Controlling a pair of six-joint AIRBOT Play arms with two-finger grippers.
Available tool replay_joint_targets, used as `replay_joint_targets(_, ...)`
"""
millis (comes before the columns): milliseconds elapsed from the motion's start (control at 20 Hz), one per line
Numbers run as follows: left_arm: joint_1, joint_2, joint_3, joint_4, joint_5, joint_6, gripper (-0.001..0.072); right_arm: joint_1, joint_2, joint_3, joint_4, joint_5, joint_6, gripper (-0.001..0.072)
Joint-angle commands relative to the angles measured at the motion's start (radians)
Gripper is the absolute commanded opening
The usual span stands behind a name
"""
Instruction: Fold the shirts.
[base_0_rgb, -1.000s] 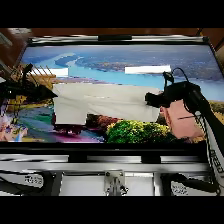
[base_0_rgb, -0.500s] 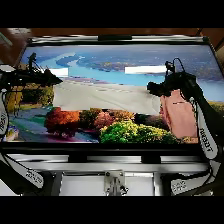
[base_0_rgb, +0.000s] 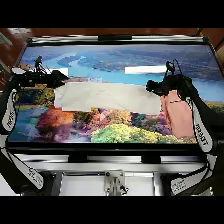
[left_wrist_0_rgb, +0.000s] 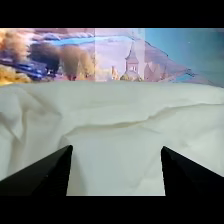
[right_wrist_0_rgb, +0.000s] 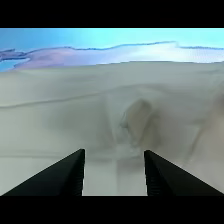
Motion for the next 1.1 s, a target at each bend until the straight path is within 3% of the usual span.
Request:
replay_joint_targets(0,0.011,0.008,0.018,0.0,-0.077,-0.008,0.0659,-0.023,0.04,0.001,-0.005,-0.098,-0.051,0.0518)
replay_joint_targets(50,0.02,0.015,0.028,0.0,-0.11,-0.009,0.0658,-0.044,0.064,0.001,-0.025,-0.153,-0.05,0.0608)
replay_joint_targets(100,0.029,0.023,0.039,0.0,-0.144,-0.01,0.0658,-0.07,0.085,0.001,-0.04,-0.213,-0.05,0.0628)
replay_joint_targets(300,0.057,0.069,0.052,0.005,-0.237,-0.039,0.0655,-0.174,0.086,-0.007,0.022,-0.453,-0.057,0.0628)
replay_joint_targets(450,0.053,0.103,0.052,0.008,-0.253,-0.039,0.0655,-0.171,0.052,-0.028,0.089,-0.465,-0.087,0.0629)
replay_joint_targets(600,0.047,0.122,0.052,0.008,-0.28,-0.039,0.0636,-0.172,0.009,-0.028,0.09,-0.477,-0.054,0.0629)
replay_joint_targets(650,0.044,0.125,0.052,0.008,-0.294,-0.039,0.0606,-0.173,0.006,-0.028,0.084,-0.495,-0.057,0.0629)
replay_joint_targets(1050,0.029,0.127,0.052,0.008,-0.314,-0.023,0.0606,-0.179,0.008,-0.028,0.002,-0.491,-0.012,0.0629)
